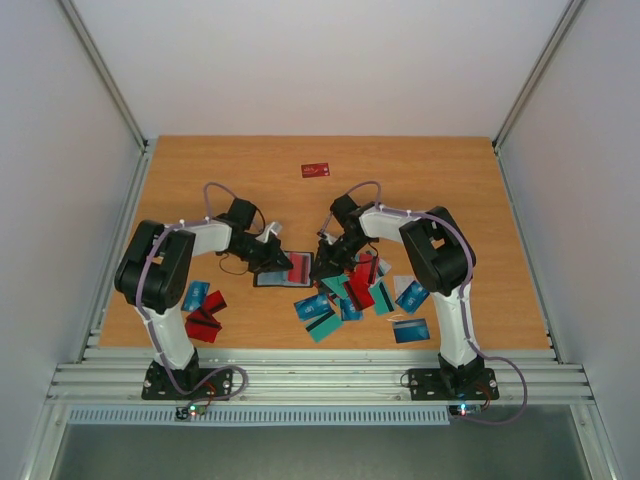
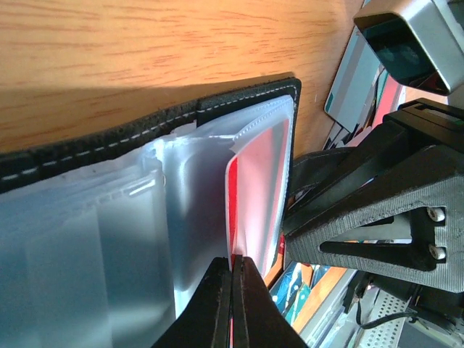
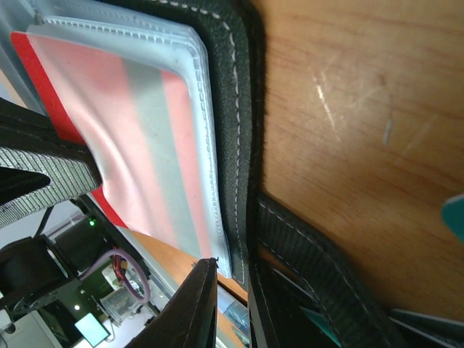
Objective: Put the credit cards into the card holder
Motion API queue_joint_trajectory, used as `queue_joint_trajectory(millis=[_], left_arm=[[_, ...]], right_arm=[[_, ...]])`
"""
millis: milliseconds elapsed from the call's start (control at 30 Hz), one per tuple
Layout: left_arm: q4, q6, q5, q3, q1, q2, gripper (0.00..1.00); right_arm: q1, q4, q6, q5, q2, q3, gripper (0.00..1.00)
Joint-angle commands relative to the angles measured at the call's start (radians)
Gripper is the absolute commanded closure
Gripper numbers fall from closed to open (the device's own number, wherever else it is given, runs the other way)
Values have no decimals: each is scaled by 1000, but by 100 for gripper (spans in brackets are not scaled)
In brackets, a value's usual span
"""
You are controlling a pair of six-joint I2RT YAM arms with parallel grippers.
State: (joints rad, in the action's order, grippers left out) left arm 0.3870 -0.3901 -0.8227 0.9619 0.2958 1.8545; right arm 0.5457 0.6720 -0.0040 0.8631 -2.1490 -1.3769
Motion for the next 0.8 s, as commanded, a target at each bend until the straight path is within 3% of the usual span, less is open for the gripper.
queue_joint_trajectory(millis=[0, 467, 767], left_arm=[[1, -39, 30, -14, 31, 33, 98], [18, -94, 73, -34, 34, -4, 85], [100, -118, 119, -10, 34, -47, 66]], right_arm=[[-5, -15, -1, -3, -29, -46, 86], [-13, -15, -9, 4, -16, -44, 86], [-17, -19, -8, 12, 10, -34, 86]])
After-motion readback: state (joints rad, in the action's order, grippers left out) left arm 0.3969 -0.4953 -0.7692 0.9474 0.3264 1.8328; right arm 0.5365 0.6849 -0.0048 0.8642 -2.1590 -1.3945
